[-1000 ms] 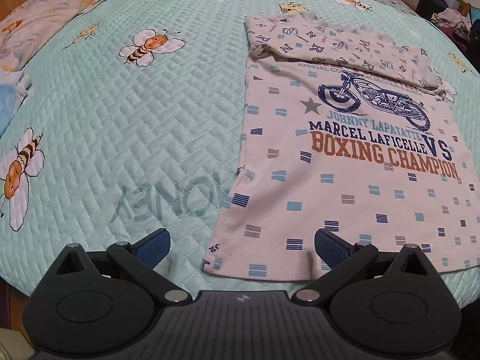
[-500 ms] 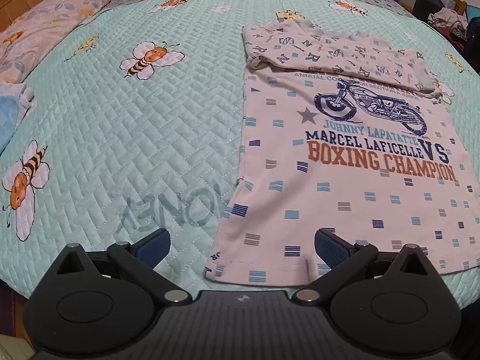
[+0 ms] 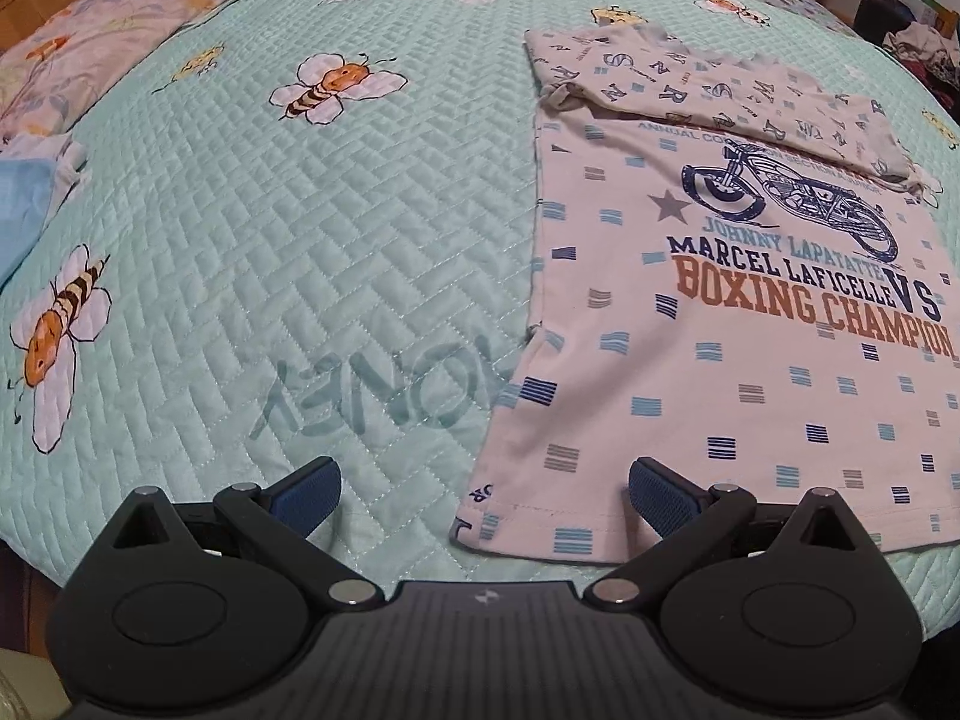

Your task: Fold clothes

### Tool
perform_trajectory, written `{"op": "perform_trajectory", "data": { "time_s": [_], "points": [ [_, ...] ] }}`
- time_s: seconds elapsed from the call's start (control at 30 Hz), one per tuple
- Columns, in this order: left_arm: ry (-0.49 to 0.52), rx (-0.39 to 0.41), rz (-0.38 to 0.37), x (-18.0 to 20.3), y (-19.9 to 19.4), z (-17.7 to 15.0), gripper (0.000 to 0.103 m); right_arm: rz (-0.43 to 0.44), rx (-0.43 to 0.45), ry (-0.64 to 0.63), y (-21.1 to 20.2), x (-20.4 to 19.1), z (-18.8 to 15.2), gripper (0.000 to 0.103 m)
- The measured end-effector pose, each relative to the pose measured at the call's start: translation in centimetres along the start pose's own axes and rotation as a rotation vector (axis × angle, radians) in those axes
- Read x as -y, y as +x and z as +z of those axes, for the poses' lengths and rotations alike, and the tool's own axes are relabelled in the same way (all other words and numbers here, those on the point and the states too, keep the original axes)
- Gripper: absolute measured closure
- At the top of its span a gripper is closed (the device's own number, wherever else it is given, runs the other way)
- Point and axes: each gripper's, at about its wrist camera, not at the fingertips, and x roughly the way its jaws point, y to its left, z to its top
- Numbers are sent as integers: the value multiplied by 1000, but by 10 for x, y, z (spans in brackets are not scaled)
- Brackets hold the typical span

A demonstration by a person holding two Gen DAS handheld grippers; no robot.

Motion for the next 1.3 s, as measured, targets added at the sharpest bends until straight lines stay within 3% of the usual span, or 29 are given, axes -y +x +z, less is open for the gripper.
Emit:
{"op": "perform_trajectory", "data": {
  "time_s": [0.17, 0.33, 0.6, 0.73, 1.3],
  "points": [
    [14, -13, 26, -2, -6, 6, 1, 6, -58, 0, 55, -24, 12, 11],
    [32, 57, 77, 6, -39, 20, 1, 60, -102, -30, 63, -43, -18, 12],
    [65, 180, 85, 35, -102, 35, 1, 67, -95, -9, 38, -46, -39, 12],
    [67, 211, 54, 43, -124, 36, 1, 75, -75, -5, 27, -47, -38, 11],
    [111, 277, 16, 64, -166, 29, 1, 108, -48, 0, 8, -52, -43, 11]
  ]
}}
